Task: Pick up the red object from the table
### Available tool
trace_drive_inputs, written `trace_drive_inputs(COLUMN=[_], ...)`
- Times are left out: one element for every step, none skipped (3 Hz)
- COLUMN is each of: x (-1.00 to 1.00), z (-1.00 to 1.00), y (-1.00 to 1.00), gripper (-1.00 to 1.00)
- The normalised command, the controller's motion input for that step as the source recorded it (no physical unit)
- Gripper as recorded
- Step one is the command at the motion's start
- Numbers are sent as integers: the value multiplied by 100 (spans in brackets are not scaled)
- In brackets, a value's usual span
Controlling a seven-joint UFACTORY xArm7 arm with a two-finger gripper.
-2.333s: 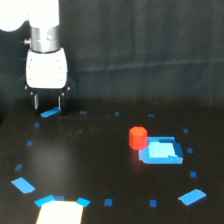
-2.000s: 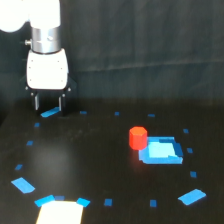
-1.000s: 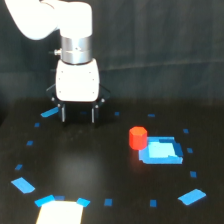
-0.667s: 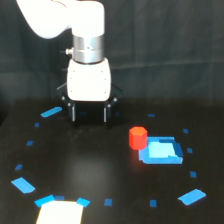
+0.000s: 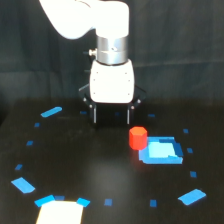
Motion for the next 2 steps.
trace_drive_inputs(x=[29,27], z=[-51,-44], y=[-91,-98], gripper=[-12,-98])
